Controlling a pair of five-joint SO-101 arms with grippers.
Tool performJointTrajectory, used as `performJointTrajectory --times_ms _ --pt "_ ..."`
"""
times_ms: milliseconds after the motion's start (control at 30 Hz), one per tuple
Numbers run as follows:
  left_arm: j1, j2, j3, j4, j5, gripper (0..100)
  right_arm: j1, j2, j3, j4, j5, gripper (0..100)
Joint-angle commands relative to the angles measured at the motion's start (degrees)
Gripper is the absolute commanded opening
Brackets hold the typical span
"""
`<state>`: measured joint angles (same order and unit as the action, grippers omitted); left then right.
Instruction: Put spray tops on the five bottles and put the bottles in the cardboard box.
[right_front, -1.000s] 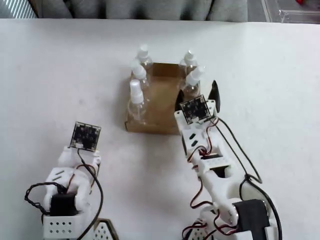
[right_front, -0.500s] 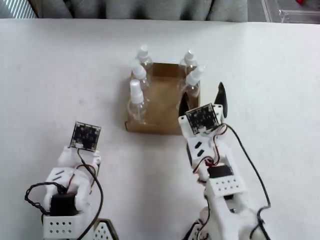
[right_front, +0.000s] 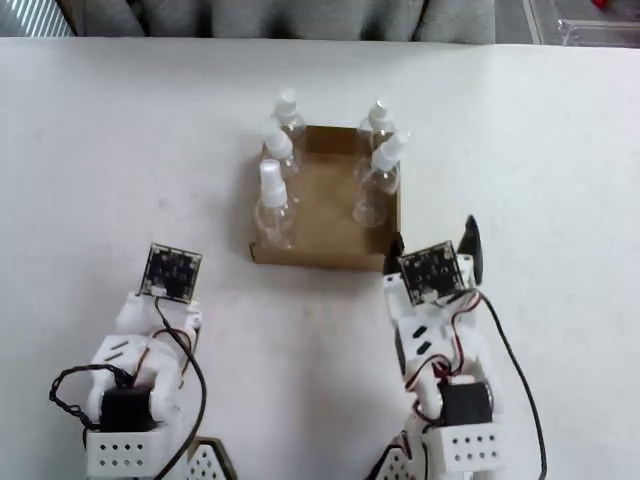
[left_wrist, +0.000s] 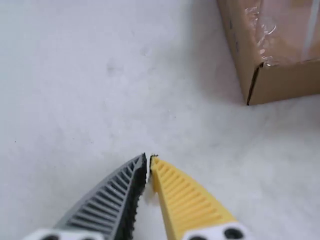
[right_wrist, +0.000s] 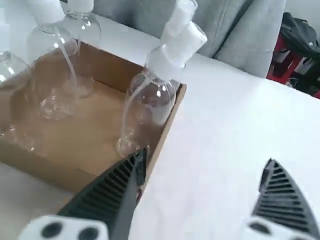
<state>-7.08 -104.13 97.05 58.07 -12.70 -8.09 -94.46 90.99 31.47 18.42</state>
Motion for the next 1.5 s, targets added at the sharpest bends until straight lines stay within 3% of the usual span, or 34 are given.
performJointTrajectory --times_ms 0,167,367,467,633,733,1467 --pt "-0.40 -0.04 -0.09 -1.58 -0.44 2 1.98 -9.54 0.35 15.08 -0.26 21.4" --pt "0.04 -0.04 -0.09 3.16 -0.44 2 4.44 -7.69 0.44 17.36 -0.35 0.8" --pt "0.13 -0.04 -0.09 4.31 -0.35 2 5.32 -8.75 3.16 30.37 -0.70 4.9" --pt "-0.04 -0.13 -0.09 5.19 -0.35 2 7.08 -8.75 5.80 31.52 -0.70 5.2" --pt "-0.40 -0.13 -0.09 15.30 -0.18 2 7.69 -8.75 5.89 36.70 -0.62 5.2" --pt "-0.40 -0.31 -0.09 15.65 -0.09 2 7.52 -8.84 5.89 41.63 -0.62 5.0" --pt "-0.40 -0.31 -0.09 15.65 -0.09 2 7.60 -8.75 5.89 41.27 -0.53 5.0"
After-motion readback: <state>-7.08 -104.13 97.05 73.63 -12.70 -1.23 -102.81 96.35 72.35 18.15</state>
